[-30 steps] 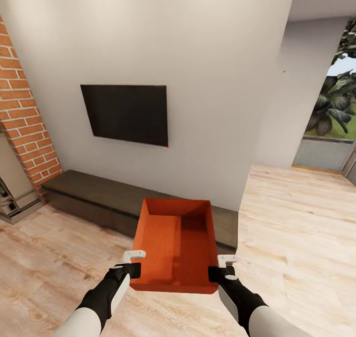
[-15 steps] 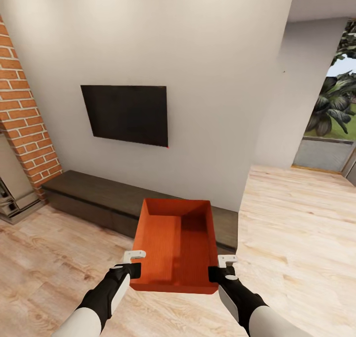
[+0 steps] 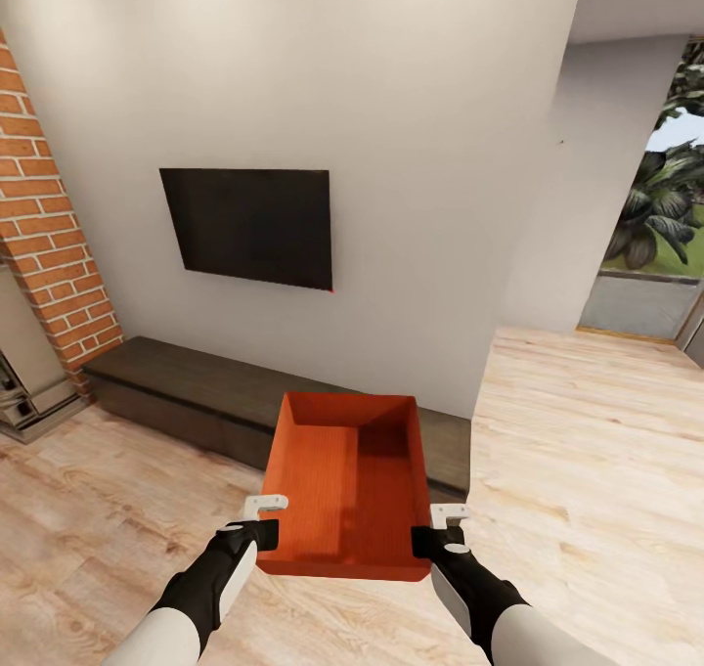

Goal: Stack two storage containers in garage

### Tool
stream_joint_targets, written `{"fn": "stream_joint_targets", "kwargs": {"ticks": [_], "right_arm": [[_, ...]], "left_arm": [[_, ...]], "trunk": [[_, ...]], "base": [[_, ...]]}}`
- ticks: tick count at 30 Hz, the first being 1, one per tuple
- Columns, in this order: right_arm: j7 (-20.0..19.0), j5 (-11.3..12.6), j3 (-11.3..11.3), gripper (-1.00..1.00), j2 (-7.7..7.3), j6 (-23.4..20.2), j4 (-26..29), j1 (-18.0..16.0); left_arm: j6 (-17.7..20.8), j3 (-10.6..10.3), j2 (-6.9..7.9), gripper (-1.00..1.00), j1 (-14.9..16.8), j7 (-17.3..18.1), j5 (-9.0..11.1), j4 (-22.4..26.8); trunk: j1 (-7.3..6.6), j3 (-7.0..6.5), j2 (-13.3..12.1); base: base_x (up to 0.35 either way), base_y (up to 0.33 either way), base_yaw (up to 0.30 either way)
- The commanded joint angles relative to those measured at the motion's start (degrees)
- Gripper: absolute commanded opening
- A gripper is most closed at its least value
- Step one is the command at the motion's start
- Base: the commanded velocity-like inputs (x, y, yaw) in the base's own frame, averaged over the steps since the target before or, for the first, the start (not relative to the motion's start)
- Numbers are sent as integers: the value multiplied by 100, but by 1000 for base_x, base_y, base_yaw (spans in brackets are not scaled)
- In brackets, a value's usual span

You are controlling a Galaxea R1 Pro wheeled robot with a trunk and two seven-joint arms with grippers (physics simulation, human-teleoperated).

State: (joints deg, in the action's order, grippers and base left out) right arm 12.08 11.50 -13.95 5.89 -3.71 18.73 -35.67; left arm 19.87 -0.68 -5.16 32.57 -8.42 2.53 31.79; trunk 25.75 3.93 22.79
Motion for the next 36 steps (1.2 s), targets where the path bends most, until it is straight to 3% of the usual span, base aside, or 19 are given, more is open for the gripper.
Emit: {"fn": "stream_joint_targets", "kwargs": {"ticks": [1,16,36], "right_arm": [[119,-34,58,-100,17,-33,18,-1],[116,-35,53,-100,24,-43,14,-1],[121,-36,50,-100,26,-42,16,-1]], "left_arm": [[50,86,-11,-100,4,-99,-129,15],[48,86,-11,-100,4,-99,-129,12],[43,86,-11,-100,4,-99,-129,20]], "trunk": [[3,12,13],[3,12,13],[3,-52,13]], "base": [[0,0,0],[0,0,18],[0,0,270]]}}
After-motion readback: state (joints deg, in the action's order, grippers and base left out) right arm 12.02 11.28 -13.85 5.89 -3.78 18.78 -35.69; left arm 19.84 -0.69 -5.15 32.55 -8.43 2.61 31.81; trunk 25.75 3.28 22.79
